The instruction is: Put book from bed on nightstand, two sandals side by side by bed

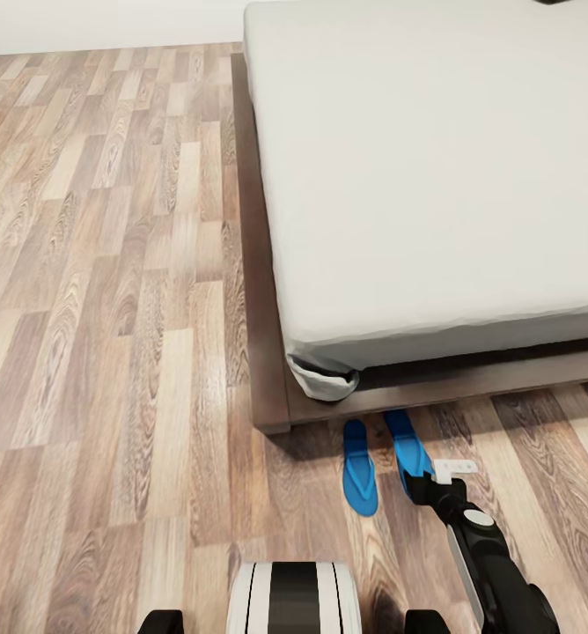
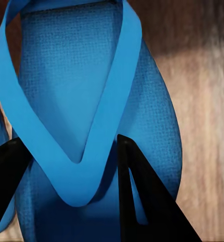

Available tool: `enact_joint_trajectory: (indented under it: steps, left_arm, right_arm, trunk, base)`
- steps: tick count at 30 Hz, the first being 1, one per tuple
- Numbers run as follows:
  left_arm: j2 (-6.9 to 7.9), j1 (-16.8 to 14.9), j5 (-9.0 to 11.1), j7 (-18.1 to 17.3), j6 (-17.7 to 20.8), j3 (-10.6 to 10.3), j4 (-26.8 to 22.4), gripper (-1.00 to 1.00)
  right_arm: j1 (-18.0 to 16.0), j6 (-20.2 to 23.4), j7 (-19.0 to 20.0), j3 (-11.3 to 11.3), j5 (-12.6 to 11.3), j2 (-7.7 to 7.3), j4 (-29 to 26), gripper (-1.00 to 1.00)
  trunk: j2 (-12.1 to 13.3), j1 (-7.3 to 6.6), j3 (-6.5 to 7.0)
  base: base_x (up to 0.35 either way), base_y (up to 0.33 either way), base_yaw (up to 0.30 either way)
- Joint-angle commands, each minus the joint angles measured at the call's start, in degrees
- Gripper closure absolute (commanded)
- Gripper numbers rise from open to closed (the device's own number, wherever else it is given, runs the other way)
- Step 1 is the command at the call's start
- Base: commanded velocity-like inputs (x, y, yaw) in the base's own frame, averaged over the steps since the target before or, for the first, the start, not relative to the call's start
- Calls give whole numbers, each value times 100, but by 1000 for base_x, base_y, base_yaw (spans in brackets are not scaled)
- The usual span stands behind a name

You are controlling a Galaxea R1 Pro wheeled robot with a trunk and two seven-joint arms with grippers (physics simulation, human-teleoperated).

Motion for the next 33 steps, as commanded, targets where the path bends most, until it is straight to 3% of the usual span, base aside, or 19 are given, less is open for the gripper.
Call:
enact_joint_trajectory:
  steps: [1, 33]
  left_arm:
    - [3, -1, 45, 23, 32, -48, -7, -100]
    - [2, -2, 41, 34, 35, -48, -7, -100]
  right_arm:
    - [-5, 29, 45, -12, 59, 3, -2, 100]
    - [-25, 29, 45, -3, 60, 3, 50, 100]
  trunk:
    - [-1, -1, -3]
    - [-1, -1, -3]
  base:
    - [-91, 70, 0]
    - [-5, 40, 0]
